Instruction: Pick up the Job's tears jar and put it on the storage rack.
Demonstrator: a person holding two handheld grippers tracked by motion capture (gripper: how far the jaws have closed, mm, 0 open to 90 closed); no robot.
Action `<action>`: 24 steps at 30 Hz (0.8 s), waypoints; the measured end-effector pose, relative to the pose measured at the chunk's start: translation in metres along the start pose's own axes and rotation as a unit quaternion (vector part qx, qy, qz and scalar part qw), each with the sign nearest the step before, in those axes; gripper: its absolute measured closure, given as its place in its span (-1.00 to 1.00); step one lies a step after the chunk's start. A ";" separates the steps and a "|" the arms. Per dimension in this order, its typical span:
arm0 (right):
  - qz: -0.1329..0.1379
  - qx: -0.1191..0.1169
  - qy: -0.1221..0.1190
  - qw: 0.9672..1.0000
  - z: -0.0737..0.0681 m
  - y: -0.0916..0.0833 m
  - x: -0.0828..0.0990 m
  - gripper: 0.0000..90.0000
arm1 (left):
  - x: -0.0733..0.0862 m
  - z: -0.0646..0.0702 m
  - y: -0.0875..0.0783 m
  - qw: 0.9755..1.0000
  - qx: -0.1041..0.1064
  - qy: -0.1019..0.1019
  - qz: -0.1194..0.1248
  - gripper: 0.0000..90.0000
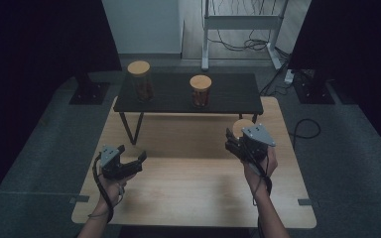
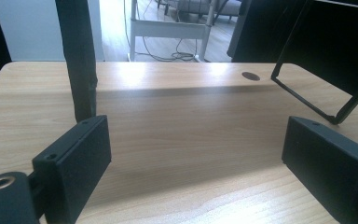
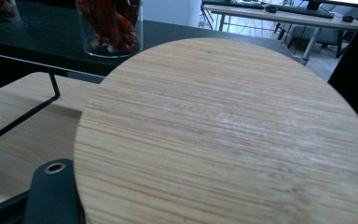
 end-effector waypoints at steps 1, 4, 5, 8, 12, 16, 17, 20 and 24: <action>0.001 0.000 -0.001 1.000 0.000 0.000 -0.001 -0.44 | 0.000 0.000 0.000 1.000 0.000 0.000 0.000 -0.83; 0.002 -0.001 -0.002 1.000 0.000 0.001 -0.003 -0.44 | 0.000 0.000 0.000 1.000 -0.001 -0.002 0.000 -0.83; 0.002 0.000 -0.003 1.000 -0.001 0.001 -0.004 -0.44 | 0.000 -0.001 0.000 1.000 0.000 -0.001 0.000 -0.83; 0.002 0.001 -0.004 1.000 -0.001 0.003 -0.006 -0.44 | -0.001 -0.001 -0.001 1.000 -0.001 -0.002 0.002 -0.83; 0.002 0.001 -0.004 1.000 -0.001 0.004 -0.008 -0.44 | -0.001 -0.002 -0.002 1.000 -0.002 -0.002 0.004 -0.83; 0.004 0.001 -0.004 1.000 -0.001 0.006 -0.010 -0.44 | -0.002 -0.002 -0.002 1.000 -0.001 -0.003 0.005 -0.83; 0.004 0.002 -0.005 1.000 -0.001 0.006 -0.011 -0.44 | -0.002 -0.002 -0.002 1.000 -0.001 -0.003 0.005 -0.83; 0.006 0.003 -0.006 1.000 -0.001 0.007 -0.013 -0.44 | -0.003 -0.002 -0.003 1.000 -0.002 -0.004 0.007 -0.83; 0.008 0.004 -0.007 1.000 0.000 0.008 -0.016 -0.44 | -0.003 -0.002 -0.004 1.000 -0.003 -0.005 0.010 -0.83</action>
Point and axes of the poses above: each handheld gripper's, and its own axes: y roughly forward along the jaws, x roughly out of its underside, z roughly to its right, the point moved 4 cm from there along y, roughly forward along the jaws, and after that the axes turned 12 degrees about z, right-handed, at the moved point
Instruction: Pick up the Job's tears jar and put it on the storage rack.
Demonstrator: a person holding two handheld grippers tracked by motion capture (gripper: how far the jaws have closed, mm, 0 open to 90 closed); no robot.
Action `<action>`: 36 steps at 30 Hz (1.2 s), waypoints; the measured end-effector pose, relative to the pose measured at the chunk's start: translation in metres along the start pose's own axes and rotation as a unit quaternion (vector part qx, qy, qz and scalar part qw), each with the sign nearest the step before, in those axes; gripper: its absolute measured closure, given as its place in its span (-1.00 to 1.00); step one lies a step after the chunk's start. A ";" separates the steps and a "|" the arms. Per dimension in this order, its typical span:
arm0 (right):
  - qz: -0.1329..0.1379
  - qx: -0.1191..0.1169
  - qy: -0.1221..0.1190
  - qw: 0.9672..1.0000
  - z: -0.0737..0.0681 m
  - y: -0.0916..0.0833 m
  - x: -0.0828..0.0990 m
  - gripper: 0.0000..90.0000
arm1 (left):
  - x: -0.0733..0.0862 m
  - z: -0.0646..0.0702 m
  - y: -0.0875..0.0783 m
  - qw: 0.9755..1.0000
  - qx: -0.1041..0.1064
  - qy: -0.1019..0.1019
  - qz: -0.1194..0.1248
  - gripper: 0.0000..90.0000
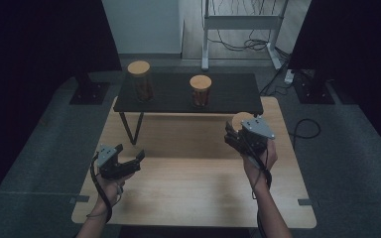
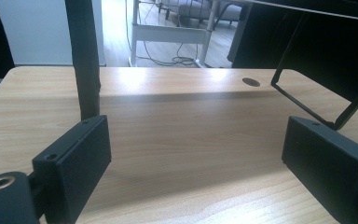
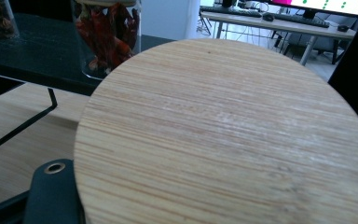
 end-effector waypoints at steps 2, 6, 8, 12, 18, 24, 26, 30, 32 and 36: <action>0.000 0.000 0.000 1.000 0.000 0.000 -0.001 -0.44 | 0.000 0.000 0.000 1.000 0.000 0.000 0.000 -0.83; 0.001 0.002 0.000 1.000 0.001 0.001 -0.003 -0.44 | 0.000 0.000 0.000 1.000 0.000 0.000 0.000 -0.83; 0.002 0.002 0.000 1.000 0.001 0.002 -0.004 -0.44 | 0.000 0.000 0.000 1.000 0.000 0.000 0.000 -0.83; 0.002 0.002 0.000 1.000 0.002 0.003 -0.005 -0.44 | 0.000 0.000 0.000 1.000 0.000 0.000 0.000 -0.83; 0.004 0.002 0.002 1.000 0.003 0.006 -0.008 -0.44 | 0.000 -0.001 0.001 1.000 0.000 0.001 -0.002 -0.83; 0.004 0.002 0.001 1.000 0.004 0.009 -0.011 -0.44 | 0.000 -0.001 0.000 1.000 -0.001 0.000 -0.001 -0.83; 0.004 0.002 0.000 1.000 0.003 0.010 -0.012 -0.44 | 0.000 -0.001 0.001 1.000 -0.002 0.000 -0.001 -0.83; 0.004 0.001 -0.001 1.000 0.003 0.012 -0.013 -0.44 | 0.000 -0.001 0.000 1.000 -0.002 0.000 -0.001 -0.83; 0.005 0.001 -0.002 1.000 0.002 0.015 -0.015 -0.44 | 0.000 -0.001 0.000 1.000 -0.001 0.000 0.000 -0.83; 0.006 0.001 -0.004 1.000 0.002 0.017 -0.017 -0.44 | 0.000 -0.001 0.001 1.000 -0.002 0.000 -0.001 -0.83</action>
Point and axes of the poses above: each handheld gripper's, and its own axes: y roughly forward along the jaws, x roughly out of its underside, z roughly to its right, the point moved 4 cm from there along y, roughly forward along the jaws, and after that the axes turned 12 degrees about z, right-handed, at the moved point
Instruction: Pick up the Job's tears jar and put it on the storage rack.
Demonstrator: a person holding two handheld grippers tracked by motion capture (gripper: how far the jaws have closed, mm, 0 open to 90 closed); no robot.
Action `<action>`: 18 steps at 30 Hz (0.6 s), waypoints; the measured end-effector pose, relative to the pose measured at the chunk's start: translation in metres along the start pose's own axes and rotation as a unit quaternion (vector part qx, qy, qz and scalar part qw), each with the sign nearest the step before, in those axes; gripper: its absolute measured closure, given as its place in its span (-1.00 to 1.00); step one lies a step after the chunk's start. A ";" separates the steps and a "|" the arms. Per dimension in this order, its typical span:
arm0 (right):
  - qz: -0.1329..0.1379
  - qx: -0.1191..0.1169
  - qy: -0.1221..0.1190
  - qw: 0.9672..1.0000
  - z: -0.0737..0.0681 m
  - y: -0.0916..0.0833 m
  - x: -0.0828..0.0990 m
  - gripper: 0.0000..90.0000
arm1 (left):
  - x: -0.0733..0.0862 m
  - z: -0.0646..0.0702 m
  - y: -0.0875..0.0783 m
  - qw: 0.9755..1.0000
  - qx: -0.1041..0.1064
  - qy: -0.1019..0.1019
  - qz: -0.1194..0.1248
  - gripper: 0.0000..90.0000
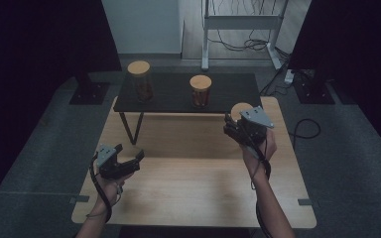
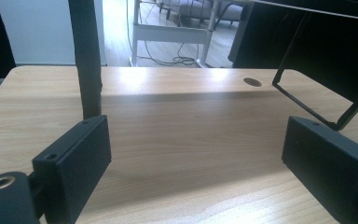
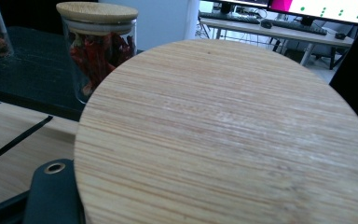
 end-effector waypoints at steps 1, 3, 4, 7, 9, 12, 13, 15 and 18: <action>0.000 0.000 0.000 1.000 0.000 0.001 0.000 -0.44 | 0.000 0.000 0.000 1.000 0.000 0.000 0.000 -0.83; 0.001 0.000 0.000 1.000 0.000 0.002 -0.001 -0.44 | 0.000 0.000 0.000 1.000 0.000 0.000 0.000 -0.83; 0.001 0.000 0.000 1.000 0.000 0.002 -0.002 -0.44 | 0.000 -0.001 0.000 1.000 0.000 0.000 0.000 -0.83; 0.001 0.000 -0.001 1.000 0.000 0.004 -0.003 -0.44 | 0.000 -0.001 0.000 1.000 -0.001 0.000 0.000 -0.83; 0.000 0.000 -0.001 1.000 0.000 0.005 -0.003 -0.44 | 0.000 -0.001 0.000 1.000 -0.001 0.000 0.000 -0.83; 0.000 0.000 -0.002 1.000 0.000 0.007 -0.004 -0.44 | 0.000 -0.001 0.000 1.000 -0.002 0.000 -0.001 -0.83; 0.000 0.000 -0.003 1.000 -0.001 0.008 -0.005 -0.44 | 0.000 -0.001 0.001 1.000 -0.002 -0.001 -0.001 -0.83; 0.000 -0.001 -0.006 1.000 -0.001 0.009 -0.005 -0.44 | 0.001 -0.001 0.001 1.000 -0.002 -0.001 -0.001 -0.83; -0.001 -0.002 -0.007 1.000 -0.002 0.010 -0.006 -0.44 | 0.000 -0.001 0.001 1.000 -0.002 0.000 -0.001 -0.83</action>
Point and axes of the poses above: each handheld gripper's, and its own axes: y roughly forward along the jaws, x roughly out of its underside, z roughly to its right, the point moved 4 cm from there along y, roughly forward along the jaws, and after that the axes turned 12 degrees about z, right-handed, at the moved point
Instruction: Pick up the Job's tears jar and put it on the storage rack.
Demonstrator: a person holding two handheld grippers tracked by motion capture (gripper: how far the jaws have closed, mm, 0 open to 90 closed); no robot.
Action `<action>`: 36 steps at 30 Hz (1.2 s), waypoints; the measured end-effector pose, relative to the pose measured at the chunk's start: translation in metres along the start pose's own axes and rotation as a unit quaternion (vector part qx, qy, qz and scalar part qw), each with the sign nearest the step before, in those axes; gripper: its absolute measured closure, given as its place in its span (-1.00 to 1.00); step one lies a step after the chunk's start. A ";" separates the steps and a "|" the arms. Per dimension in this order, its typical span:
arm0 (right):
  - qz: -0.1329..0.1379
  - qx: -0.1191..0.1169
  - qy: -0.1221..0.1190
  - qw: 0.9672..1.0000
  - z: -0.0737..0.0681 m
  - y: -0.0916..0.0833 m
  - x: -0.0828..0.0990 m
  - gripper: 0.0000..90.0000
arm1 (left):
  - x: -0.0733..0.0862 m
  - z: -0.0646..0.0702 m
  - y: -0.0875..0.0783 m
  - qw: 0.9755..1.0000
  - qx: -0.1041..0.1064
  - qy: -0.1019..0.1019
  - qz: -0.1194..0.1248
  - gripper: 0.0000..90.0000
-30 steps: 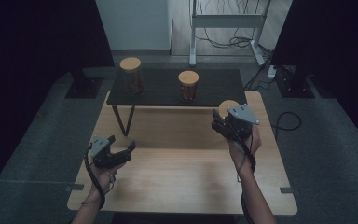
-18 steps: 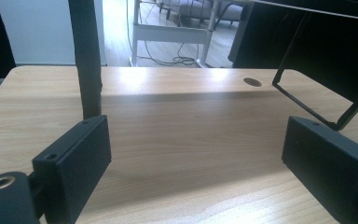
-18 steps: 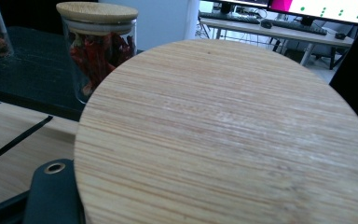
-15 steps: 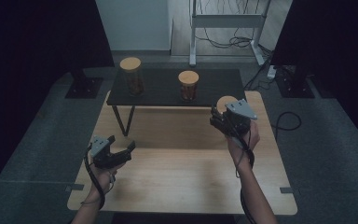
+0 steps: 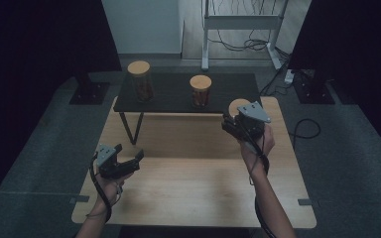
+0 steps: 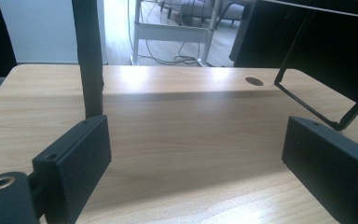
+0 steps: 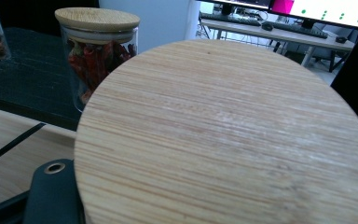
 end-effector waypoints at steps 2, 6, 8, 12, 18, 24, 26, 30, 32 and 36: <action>0.000 0.000 -0.001 1.000 0.000 0.001 -0.001 -0.44 | 0.000 0.000 0.000 1.000 0.000 0.000 0.001 -0.83; 0.002 0.000 -0.002 1.000 -0.001 0.003 -0.004 -0.44 | 0.000 -0.001 -0.001 1.000 -0.001 -0.001 0.001 -0.83; 0.003 0.000 -0.003 1.000 0.000 0.003 -0.005 -0.44 | 0.000 -0.001 -0.001 1.000 -0.001 -0.001 0.001 -0.83; 0.005 0.002 -0.002 1.000 0.001 0.005 -0.007 -0.44 | 0.000 -0.001 -0.001 1.000 -0.002 -0.001 0.001 -0.83; 0.005 0.003 -0.001 1.000 0.001 0.009 -0.009 -0.44 | 0.000 -0.002 0.000 1.000 -0.003 -0.002 0.001 -0.83; 0.004 0.005 0.000 1.000 0.003 0.013 -0.011 -0.44 | 0.000 -0.003 0.000 1.000 -0.004 -0.003 0.000 -0.83; 0.004 0.005 -0.001 1.000 0.003 0.014 -0.012 -0.44 | 0.000 -0.003 0.000 1.000 -0.004 -0.003 -0.001 -0.83; 0.003 0.006 -0.001 1.000 0.004 0.016 -0.013 -0.44 | 0.000 -0.003 0.000 1.000 -0.004 -0.003 -0.001 -0.83; 0.003 0.006 -0.001 1.000 0.004 0.017 -0.014 -0.44 | 0.000 -0.003 0.000 1.000 -0.004 -0.003 -0.001 -0.83; 0.002 0.006 -0.002 1.000 0.003 0.020 -0.015 -0.44 | 0.000 -0.004 0.000 1.000 -0.005 -0.003 -0.002 -0.83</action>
Point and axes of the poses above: each handheld gripper's, and its own axes: y roughly forward along the jaws, x roughly out of its underside, z roughly to its right, the point moved 4 cm from there along y, roughly forward along the jaws, and after that the axes turned 12 degrees about z, right-handed, at the moved point
